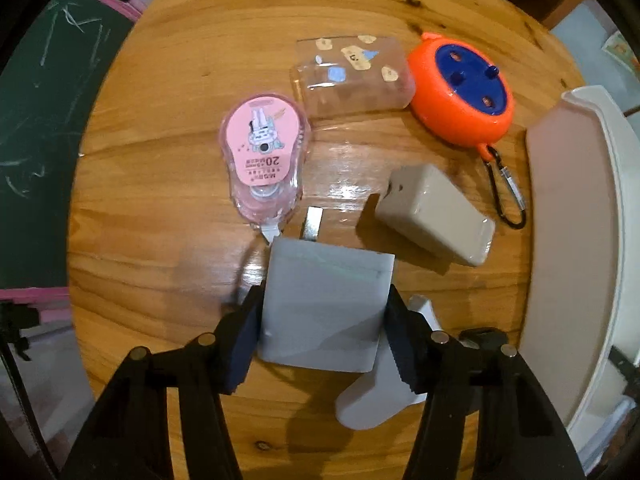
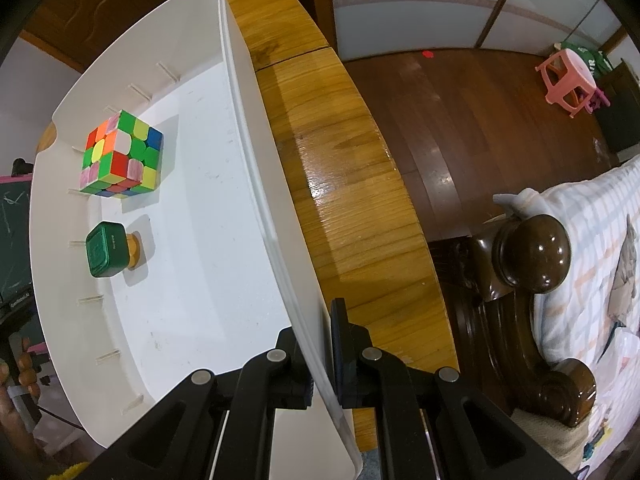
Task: Organize rigid objects
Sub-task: 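Grasp the white square charger with the left tool and lift it, then carry the white charger over the tray with the left tool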
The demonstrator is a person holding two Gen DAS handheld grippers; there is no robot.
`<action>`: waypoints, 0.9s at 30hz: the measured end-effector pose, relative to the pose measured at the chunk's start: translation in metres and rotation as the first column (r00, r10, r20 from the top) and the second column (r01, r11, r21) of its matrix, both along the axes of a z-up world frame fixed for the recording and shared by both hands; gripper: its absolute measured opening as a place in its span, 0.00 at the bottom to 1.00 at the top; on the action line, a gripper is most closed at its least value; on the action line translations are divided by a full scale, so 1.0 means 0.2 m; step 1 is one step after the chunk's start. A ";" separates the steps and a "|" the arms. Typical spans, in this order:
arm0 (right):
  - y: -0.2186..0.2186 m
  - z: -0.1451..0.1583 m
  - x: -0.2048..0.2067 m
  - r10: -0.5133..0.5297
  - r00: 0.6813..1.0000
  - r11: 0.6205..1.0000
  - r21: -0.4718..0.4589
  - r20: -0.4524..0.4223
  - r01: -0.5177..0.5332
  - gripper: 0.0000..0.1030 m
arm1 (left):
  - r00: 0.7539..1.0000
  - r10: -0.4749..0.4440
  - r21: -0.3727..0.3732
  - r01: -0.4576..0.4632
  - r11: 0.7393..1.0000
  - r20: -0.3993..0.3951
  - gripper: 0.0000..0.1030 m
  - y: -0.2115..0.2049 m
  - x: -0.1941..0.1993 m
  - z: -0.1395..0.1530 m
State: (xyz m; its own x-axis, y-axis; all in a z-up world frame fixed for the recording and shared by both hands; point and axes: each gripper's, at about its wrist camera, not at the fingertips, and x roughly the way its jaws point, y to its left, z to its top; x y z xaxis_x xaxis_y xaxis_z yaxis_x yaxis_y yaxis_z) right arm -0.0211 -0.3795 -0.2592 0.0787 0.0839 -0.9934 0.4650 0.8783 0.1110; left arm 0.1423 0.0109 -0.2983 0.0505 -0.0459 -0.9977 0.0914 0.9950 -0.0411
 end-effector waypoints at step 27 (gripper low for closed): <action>0.00 0.00 -0.01 0.123 0.990 0.991 0.039 0.063 -0.125 0.06 | 0.967 -0.158 -0.077 0.176 0.981 0.201 0.59 -0.62 -0.35 0.87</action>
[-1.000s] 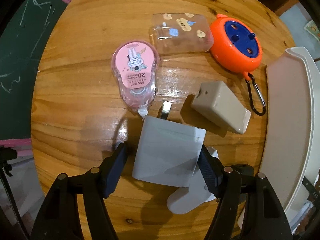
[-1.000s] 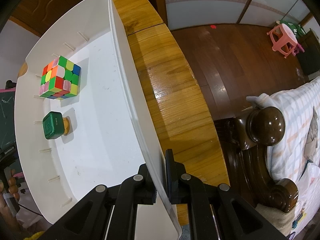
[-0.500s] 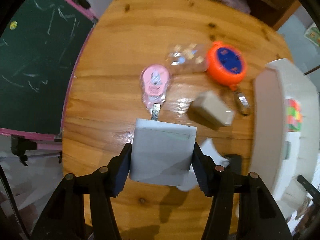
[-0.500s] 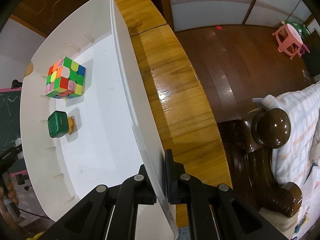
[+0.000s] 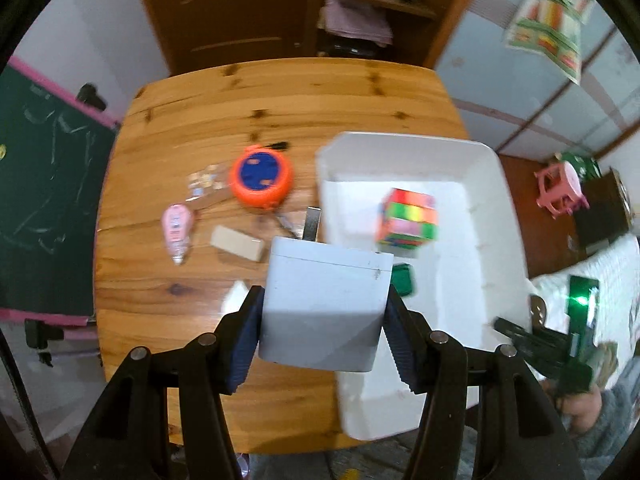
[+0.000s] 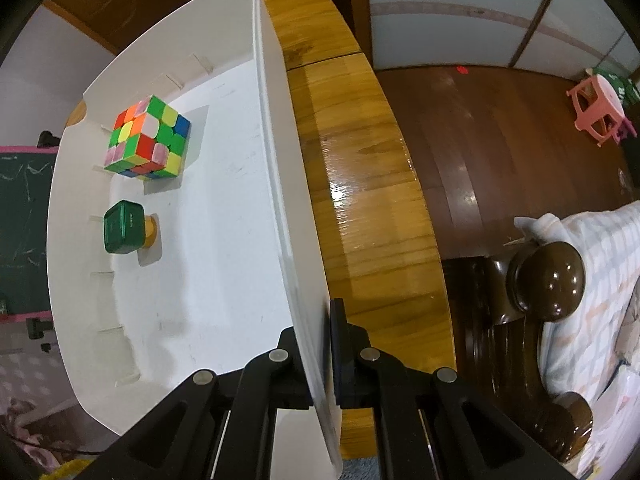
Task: Organize rigid objects
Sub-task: 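Carry the white charger over the tray with the left tool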
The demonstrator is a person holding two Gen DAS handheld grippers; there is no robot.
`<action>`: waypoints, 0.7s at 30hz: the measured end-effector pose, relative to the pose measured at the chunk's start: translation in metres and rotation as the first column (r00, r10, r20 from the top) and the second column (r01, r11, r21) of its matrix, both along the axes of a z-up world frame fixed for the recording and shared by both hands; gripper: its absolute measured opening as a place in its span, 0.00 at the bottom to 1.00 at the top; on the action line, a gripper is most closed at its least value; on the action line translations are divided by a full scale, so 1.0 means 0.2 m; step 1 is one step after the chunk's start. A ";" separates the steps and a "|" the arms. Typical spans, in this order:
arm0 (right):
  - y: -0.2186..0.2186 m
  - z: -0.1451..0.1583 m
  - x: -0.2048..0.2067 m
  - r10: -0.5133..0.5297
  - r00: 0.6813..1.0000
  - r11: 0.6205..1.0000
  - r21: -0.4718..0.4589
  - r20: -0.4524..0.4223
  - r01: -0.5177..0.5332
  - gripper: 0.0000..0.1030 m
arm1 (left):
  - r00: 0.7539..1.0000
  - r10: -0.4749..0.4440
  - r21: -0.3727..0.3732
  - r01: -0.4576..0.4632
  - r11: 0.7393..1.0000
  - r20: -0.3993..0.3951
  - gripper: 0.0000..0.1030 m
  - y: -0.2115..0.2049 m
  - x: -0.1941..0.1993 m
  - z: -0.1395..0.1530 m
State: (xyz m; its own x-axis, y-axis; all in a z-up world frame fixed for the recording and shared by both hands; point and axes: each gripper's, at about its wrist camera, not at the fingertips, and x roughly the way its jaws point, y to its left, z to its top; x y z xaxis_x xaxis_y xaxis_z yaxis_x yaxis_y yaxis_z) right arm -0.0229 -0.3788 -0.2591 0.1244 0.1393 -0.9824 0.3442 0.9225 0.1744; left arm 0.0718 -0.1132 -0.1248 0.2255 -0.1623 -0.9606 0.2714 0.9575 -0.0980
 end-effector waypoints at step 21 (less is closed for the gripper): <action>0.01 0.03 0.01 0.119 0.992 0.992 0.026 0.038 -0.120 0.08 | 0.970 -0.160 0.131 0.185 0.974 -0.184 0.57 -0.48 -0.16 -0.35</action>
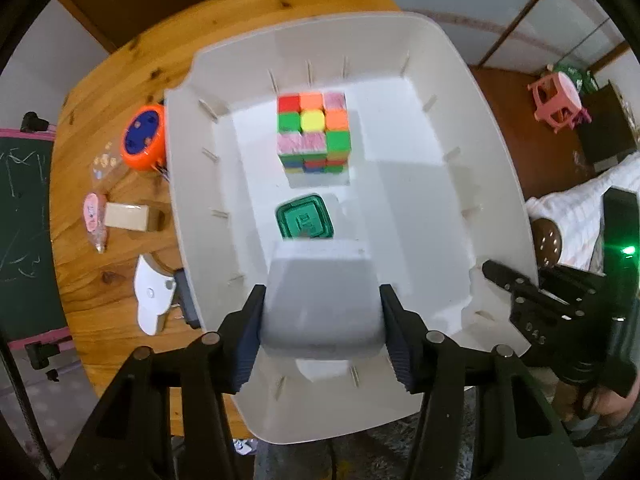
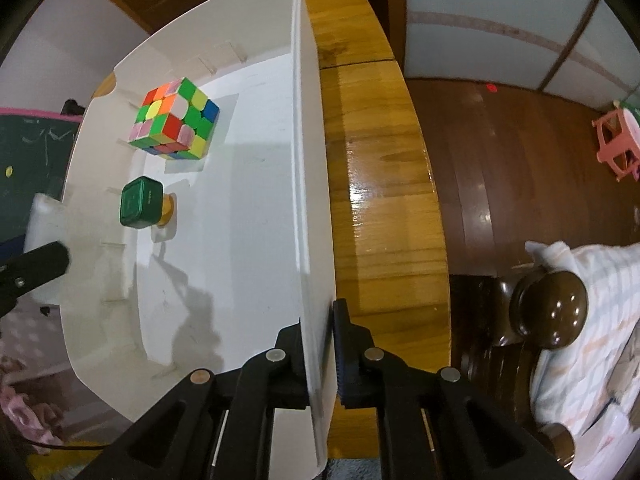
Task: Organize rigid objects
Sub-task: 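Carry the white charger over the tray with the left tool, then lower the white charger into the tray and open the left tool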
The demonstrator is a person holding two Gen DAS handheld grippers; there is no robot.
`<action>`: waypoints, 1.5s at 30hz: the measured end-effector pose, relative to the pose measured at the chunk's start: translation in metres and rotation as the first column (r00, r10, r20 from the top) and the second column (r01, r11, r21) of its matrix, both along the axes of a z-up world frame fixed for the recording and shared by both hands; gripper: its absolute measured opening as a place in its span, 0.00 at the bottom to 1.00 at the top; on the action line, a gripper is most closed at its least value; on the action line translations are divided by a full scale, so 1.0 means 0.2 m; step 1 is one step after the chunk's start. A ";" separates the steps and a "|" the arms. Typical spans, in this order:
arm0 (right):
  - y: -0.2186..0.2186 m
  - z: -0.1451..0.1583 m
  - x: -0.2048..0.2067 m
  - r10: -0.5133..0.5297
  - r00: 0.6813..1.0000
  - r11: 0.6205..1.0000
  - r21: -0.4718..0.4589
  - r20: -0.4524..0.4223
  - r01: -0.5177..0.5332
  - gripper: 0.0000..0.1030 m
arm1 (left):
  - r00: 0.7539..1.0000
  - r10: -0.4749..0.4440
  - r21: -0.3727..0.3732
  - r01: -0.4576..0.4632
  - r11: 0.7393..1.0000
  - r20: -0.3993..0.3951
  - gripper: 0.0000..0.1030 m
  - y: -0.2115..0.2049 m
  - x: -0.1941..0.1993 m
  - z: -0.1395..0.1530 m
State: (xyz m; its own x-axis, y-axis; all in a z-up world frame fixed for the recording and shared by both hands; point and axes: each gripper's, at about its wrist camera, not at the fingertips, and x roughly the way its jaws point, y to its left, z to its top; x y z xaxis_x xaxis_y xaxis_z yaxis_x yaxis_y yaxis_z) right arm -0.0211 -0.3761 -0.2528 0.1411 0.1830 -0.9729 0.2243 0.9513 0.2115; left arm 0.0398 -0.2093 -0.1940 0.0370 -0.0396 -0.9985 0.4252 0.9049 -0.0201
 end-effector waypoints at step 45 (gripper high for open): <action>0.02 0.00 0.01 0.025 1.000 0.999 -0.025 -0.012 -0.025 0.08 | 0.987 0.035 0.048 -0.044 0.998 0.160 0.83 0.15 -0.09 0.19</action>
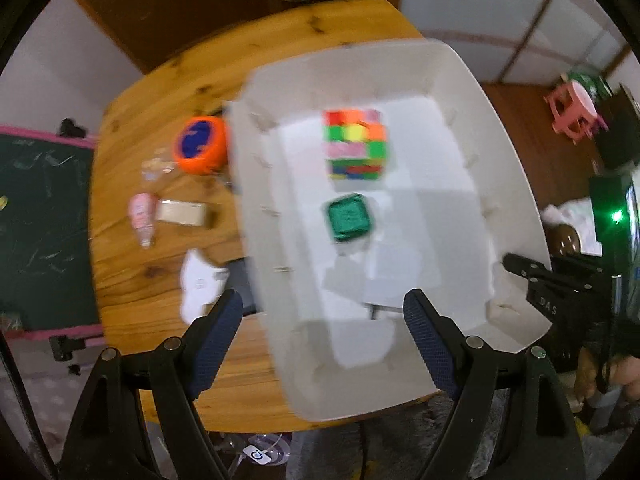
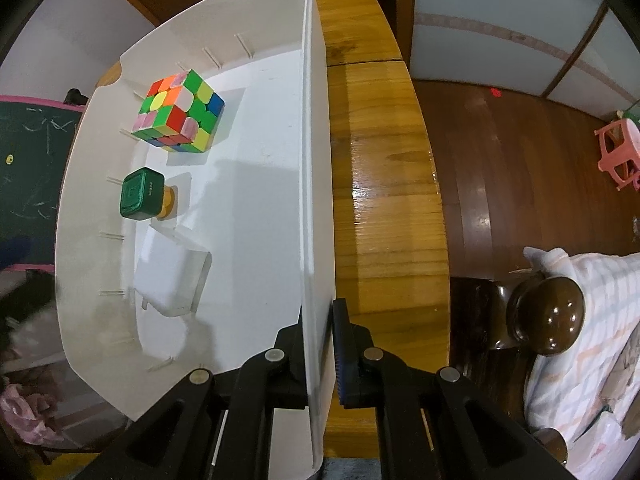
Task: Organize rigid objects
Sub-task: 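Lower the white charger into the tray and open the left tool, then move the left tool back to the white plug-shaped charger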
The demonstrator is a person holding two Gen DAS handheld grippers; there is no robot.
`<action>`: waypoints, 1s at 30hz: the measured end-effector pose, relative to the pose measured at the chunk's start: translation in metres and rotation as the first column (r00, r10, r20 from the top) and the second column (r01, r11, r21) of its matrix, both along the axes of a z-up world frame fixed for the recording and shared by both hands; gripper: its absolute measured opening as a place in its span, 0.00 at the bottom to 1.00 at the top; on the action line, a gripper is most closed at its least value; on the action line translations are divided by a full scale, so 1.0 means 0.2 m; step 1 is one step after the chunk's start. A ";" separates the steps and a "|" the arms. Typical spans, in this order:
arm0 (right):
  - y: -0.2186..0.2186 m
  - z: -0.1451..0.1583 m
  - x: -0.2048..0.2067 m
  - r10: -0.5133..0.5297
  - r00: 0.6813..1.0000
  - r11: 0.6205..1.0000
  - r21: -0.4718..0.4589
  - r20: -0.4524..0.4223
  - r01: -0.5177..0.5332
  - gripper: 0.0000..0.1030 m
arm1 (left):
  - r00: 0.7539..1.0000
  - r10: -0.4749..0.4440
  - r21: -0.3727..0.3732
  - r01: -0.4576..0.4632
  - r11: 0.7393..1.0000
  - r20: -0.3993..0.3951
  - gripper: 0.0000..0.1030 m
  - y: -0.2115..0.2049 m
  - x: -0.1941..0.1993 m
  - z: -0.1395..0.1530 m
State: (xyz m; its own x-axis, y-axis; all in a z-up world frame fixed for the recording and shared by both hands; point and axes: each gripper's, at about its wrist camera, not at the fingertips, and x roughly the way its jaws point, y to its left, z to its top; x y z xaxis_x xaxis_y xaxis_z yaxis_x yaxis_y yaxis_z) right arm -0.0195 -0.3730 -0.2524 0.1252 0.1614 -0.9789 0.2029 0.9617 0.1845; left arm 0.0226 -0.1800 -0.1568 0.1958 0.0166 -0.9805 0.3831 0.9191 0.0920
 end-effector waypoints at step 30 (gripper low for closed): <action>-0.03 -0.03 0.00 -0.139 0.990 0.990 -0.004 -0.020 0.139 0.06 | 0.995 0.099 -0.020 -0.099 0.995 -0.008 0.83 0.77 0.16 -0.19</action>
State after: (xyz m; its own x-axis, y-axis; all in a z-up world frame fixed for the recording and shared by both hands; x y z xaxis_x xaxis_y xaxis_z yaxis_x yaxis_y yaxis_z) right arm -0.0203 -0.3793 -0.2587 0.1262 0.1415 -0.9819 0.3383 0.9243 0.1767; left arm 0.0543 -0.0262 -0.1952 0.1869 0.0158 -0.9822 0.2911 0.9541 0.0707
